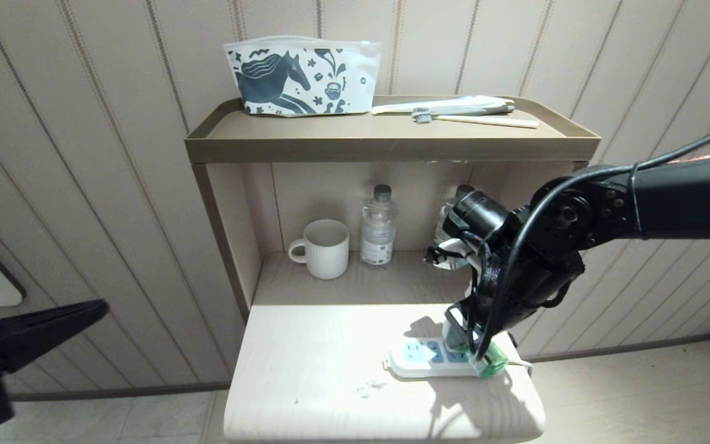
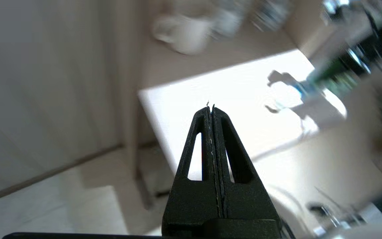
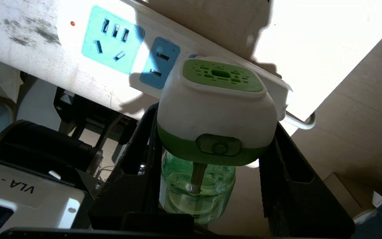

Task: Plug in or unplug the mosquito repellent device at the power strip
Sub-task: Hold the socket with your left hand and unplug it with your right hand

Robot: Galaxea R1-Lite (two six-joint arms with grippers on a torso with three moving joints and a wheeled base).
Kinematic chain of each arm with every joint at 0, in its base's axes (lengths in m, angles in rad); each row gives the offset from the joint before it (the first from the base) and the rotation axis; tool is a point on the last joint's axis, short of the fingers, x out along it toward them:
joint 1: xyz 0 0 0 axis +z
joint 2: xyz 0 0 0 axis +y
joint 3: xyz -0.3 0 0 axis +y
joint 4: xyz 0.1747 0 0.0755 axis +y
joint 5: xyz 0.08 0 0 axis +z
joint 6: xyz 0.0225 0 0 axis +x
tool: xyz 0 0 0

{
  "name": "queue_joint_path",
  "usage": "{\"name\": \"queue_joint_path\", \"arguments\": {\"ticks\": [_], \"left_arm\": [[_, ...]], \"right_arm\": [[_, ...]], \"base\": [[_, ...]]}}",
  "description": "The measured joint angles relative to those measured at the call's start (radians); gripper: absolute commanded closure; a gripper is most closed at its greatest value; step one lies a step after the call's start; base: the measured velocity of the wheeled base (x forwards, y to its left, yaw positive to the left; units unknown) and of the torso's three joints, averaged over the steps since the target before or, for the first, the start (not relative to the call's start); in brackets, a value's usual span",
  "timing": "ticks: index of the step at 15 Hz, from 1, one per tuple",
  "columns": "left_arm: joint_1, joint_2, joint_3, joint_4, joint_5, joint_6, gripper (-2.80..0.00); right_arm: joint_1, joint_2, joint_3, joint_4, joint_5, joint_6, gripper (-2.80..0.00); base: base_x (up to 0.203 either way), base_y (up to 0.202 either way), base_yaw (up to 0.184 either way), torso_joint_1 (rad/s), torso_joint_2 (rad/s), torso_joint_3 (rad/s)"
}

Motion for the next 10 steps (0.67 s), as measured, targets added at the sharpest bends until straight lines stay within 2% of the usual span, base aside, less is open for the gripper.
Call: {"name": "queue_joint_path", "arguments": {"ticks": [2, 4, 7, 9, 10], "left_arm": [[-0.257, 0.202, -0.024, -0.128, 0.113, -0.019, 0.0], [-0.438, 0.4, -0.037, -0.284, 0.225, -0.04, 0.0], [-0.6, 0.657, -0.053, -0.523, 0.371, -0.059, 0.0], [-0.68, 0.805, -0.072, -0.676, 0.443, -0.065, 0.0], [-0.706, 0.856, -0.084, -0.715, 0.461, -0.066, 0.0]], "right_arm": [[-0.004, -0.009, 0.001, 0.0, 0.005, 0.002, 0.0], [-0.006, -0.013, 0.011, 0.0, 0.005, 0.002, 0.0], [-0.007, -0.007, 0.023, -0.003, 0.006, 0.002, 0.0], [-0.008, 0.011, 0.027, -0.032, 0.006, 0.002, 0.0], [-0.007, 0.017, 0.028, -0.04, 0.006, 0.002, 0.0]], "base": [[0.0, 0.0, 0.0, 0.0, 0.0, 0.0], [0.0, 0.0, 0.0, 0.0, 0.0, 0.0], [0.0, 0.0, 0.0, 0.0, 0.0, 0.0], [0.0, 0.0, 0.0, 0.0, 0.0, 0.0], [0.0, 0.0, 0.0, 0.0, 0.0, 0.0]]}}
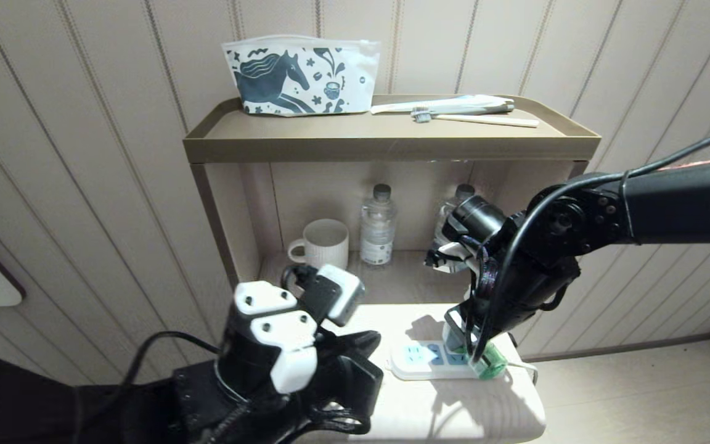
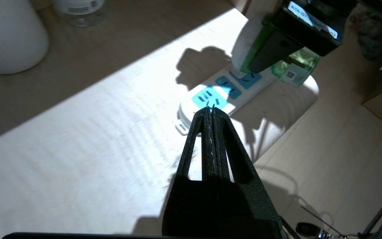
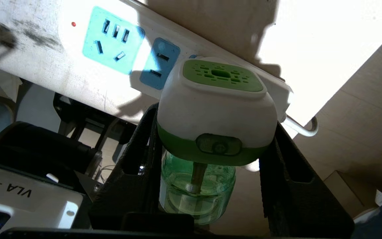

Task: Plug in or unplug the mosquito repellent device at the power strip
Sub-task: Hold the socket with your left hand and unplug it with your right hand

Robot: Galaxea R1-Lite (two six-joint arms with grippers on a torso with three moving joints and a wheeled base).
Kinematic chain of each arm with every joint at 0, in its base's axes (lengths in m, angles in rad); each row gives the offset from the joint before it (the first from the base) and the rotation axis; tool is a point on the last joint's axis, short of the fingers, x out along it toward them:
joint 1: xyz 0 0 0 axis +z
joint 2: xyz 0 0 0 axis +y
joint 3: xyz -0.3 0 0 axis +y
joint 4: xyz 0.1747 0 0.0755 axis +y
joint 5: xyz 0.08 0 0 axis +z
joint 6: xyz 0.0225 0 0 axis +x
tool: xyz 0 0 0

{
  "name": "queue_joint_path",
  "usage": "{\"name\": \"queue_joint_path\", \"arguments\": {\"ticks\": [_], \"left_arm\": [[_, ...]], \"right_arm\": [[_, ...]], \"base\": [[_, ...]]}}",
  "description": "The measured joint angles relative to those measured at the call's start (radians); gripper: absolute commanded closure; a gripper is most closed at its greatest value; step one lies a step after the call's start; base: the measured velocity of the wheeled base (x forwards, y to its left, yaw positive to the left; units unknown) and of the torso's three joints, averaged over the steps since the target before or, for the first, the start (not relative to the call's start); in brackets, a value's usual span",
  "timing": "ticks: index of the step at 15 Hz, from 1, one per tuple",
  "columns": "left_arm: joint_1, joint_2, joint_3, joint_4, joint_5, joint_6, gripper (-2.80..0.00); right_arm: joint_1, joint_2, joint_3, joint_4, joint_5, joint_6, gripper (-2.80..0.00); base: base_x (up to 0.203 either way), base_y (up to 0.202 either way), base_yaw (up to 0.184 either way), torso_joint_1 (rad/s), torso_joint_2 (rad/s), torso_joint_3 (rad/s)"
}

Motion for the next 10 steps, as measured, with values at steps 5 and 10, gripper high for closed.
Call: {"name": "queue_joint_path", "arguments": {"ticks": [5, 10], "left_arm": [[-0.078, 0.187, -0.092, -0.042, 0.023, -0.001, 0.0], [-0.084, 0.335, -0.219, -0.079, 0.116, 0.002, 0.0]], "right_arm": [[0.008, 0.025, 0.003, -0.008, -0.001, -0.001, 0.0], [0.007, 0.033, 0.023, -0.03, 0.0, -0.001, 0.0]], "base": [[0.0, 0.0, 0.0, 0.0, 0.0, 0.0], [0.0, 0.0, 0.0, 0.0, 0.0, 0.0]]}}
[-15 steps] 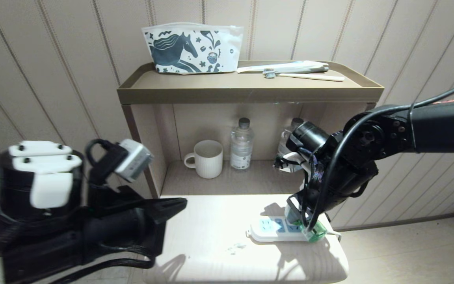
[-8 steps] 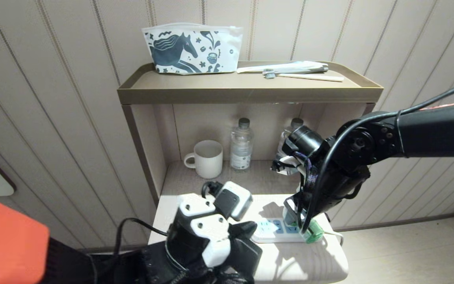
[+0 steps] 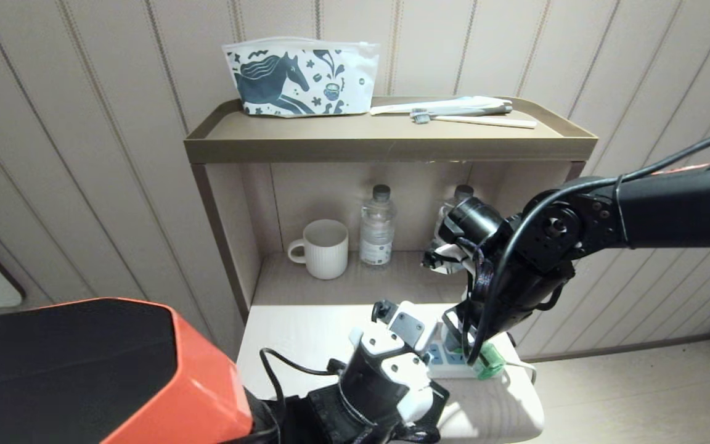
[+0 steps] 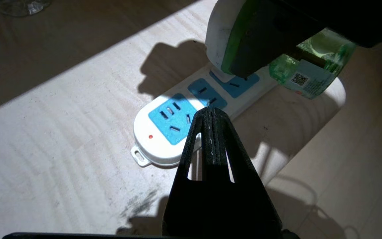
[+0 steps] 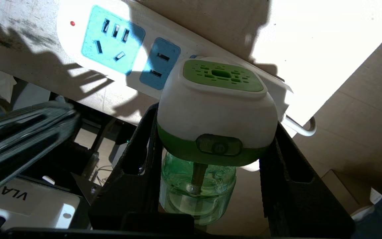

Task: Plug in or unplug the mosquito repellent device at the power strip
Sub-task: Hold the socket with your left hand and unplug it with your right hand

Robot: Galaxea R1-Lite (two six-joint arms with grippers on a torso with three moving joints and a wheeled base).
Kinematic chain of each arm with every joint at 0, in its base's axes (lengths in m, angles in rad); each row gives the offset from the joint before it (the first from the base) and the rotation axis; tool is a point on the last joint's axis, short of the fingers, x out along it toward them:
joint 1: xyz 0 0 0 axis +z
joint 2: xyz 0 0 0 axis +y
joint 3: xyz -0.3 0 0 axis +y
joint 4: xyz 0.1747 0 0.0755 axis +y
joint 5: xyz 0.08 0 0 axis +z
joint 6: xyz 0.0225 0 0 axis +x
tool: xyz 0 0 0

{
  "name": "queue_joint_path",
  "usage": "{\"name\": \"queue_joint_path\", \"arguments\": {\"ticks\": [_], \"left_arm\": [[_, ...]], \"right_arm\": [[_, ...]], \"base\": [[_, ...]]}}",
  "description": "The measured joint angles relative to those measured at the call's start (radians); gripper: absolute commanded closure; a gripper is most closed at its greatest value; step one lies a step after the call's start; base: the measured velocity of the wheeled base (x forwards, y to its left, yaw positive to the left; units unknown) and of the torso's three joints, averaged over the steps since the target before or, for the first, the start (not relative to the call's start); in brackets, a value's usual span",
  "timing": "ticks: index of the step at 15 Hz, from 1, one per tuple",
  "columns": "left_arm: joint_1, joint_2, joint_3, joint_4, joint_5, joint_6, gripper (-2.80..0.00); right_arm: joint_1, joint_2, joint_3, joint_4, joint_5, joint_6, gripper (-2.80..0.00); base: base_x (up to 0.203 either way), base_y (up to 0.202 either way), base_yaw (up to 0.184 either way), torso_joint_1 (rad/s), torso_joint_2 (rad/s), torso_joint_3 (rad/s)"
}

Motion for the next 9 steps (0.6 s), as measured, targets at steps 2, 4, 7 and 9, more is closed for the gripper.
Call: {"name": "queue_joint_path", "arguments": {"ticks": [2, 4, 7, 9], "left_arm": [[0.001, 0.056, -0.041, -0.008, 0.024, 0.003, 0.0], [0.008, 0.101, -0.068, -0.025, 0.029, 0.005, 0.0], [0.021, 0.141, -0.079, -0.041, 0.03, 0.008, 0.0], [0.039, 0.164, -0.086, -0.071, 0.03, 0.011, 0.0]], "right_arm": [[0.0, 0.002, 0.009, -0.014, 0.0, -0.001, 0.0], [0.0, 0.003, 0.011, -0.015, 0.0, -0.002, 0.0], [-0.001, 0.005, 0.011, -0.016, 0.0, -0.004, 0.0], [-0.001, 0.006, 0.011, -0.017, 0.0, -0.005, 0.0]], "base": [[0.0, 0.0, 0.0, 0.0, 0.0, 0.0], [0.0, 0.0, 0.0, 0.0, 0.0, 0.0], [0.0, 0.0, 0.0, 0.0, 0.0, 0.0], [0.0, 0.0, 0.0, 0.0, 0.0, 0.0]]}}
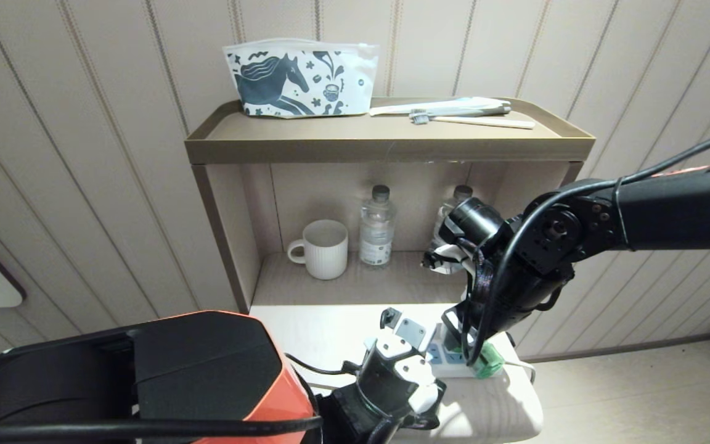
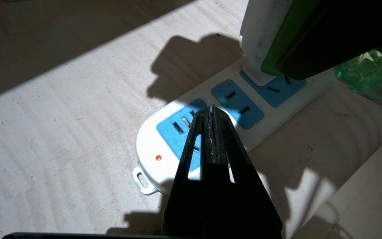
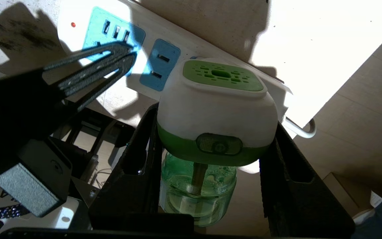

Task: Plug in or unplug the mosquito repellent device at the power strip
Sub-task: Hold the socket with your left hand and unplug it with your right hand

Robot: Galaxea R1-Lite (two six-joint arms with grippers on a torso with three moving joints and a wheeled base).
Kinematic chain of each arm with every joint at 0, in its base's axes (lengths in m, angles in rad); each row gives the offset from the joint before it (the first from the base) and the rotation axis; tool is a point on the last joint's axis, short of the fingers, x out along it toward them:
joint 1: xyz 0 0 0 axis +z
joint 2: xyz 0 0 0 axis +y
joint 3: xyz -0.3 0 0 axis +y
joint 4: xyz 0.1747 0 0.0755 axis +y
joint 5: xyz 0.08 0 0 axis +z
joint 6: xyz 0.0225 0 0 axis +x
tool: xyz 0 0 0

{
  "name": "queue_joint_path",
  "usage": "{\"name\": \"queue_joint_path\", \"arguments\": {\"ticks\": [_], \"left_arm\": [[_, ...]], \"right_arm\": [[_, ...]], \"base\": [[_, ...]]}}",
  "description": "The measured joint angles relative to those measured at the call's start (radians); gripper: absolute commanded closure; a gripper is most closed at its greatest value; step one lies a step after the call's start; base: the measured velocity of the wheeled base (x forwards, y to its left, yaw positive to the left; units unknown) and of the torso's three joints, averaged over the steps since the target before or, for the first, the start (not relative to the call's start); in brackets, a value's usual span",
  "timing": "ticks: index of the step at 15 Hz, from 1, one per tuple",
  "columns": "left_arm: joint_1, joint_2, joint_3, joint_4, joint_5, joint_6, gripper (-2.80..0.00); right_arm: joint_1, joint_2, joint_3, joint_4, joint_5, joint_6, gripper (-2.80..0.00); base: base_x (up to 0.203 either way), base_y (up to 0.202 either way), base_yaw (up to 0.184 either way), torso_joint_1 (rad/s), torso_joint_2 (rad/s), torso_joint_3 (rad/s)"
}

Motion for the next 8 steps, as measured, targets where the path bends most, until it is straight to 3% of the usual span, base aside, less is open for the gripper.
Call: {"name": "queue_joint_path", "arguments": {"ticks": [8], "left_arm": [[0.006, 0.023, 0.009, -0.023, 0.001, 0.0, 0.0]], "right_arm": [[0.001, -0.04, -0.007, 0.001, -0.01, -0.003, 0.0]], "base": [[0.0, 0.0, 0.0, 0.0, 0.0, 0.0]]}}
